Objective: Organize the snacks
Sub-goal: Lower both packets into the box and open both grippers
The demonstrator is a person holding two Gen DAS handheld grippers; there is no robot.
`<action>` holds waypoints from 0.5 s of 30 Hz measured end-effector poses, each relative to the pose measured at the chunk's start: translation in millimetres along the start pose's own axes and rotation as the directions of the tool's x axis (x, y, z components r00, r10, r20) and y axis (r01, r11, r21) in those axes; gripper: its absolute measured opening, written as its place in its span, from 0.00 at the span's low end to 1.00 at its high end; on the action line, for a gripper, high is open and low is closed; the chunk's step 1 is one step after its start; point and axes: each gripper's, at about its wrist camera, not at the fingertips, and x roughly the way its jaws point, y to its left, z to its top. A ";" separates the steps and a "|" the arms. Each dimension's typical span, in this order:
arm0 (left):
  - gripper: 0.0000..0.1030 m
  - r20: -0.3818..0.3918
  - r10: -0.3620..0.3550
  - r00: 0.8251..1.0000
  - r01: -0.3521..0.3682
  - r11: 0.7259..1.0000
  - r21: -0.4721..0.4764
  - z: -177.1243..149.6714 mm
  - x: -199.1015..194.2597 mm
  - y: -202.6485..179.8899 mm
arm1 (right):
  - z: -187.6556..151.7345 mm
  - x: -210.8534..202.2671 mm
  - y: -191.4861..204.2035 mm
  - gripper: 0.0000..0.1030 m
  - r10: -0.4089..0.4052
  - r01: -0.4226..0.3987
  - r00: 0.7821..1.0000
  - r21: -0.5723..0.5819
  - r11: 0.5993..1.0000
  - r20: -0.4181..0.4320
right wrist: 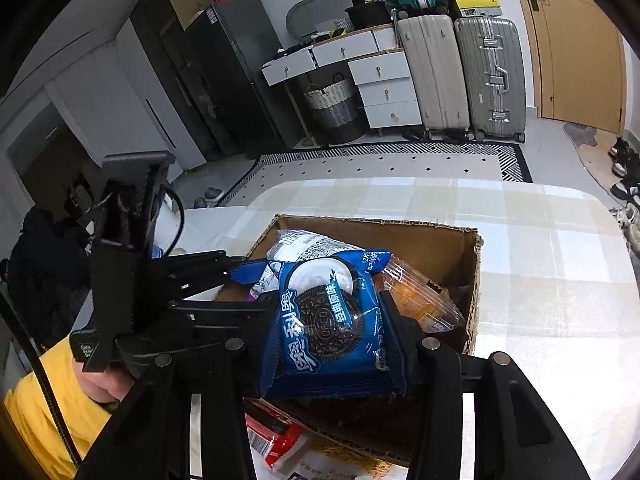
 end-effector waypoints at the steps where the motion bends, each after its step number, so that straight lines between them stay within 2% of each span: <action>1: 0.42 -0.003 0.004 1.000 -0.004 1.000 0.002 1.4 1.0 0.8 | -0.3 0.1 -0.1 0.44 0.005 -0.005 1.000 0.004 1.000 0.002; 4: 0.47 -0.015 0.001 1.000 -0.001 1.000 0.007 4.0 2.8 3.0 | -1.2 0.3 -5.9 0.44 0.037 -0.037 0.999 0.041 0.999 -0.004; 7: 0.66 0.014 0.015 1.000 -0.015 1.000 0.012 2.8 -6.9 3.6 | -1.4 2.1 -9.2 0.44 0.045 -0.045 0.999 0.056 0.997 -0.003; 11: 0.77 0.038 -0.001 0.999 0.000 1.000 0.014 -1.3 -15.9 6.9 | -1.3 4.7 -21.2 0.44 0.109 -0.107 0.994 0.145 0.984 -0.003; 13: 0.77 0.039 -0.027 0.999 0.027 1.000 0.010 -3.1 -19.0 8.9 | -1.9 5.8 -23.4 0.44 0.116 -0.113 0.993 0.168 0.979 -0.007; 15: 0.77 0.047 -0.018 0.999 0.017 1.000 0.014 -6.2 -24.3 7.7 | -2.1 5.8 -22.4 0.44 0.101 -0.098 0.995 0.166 0.981 -0.011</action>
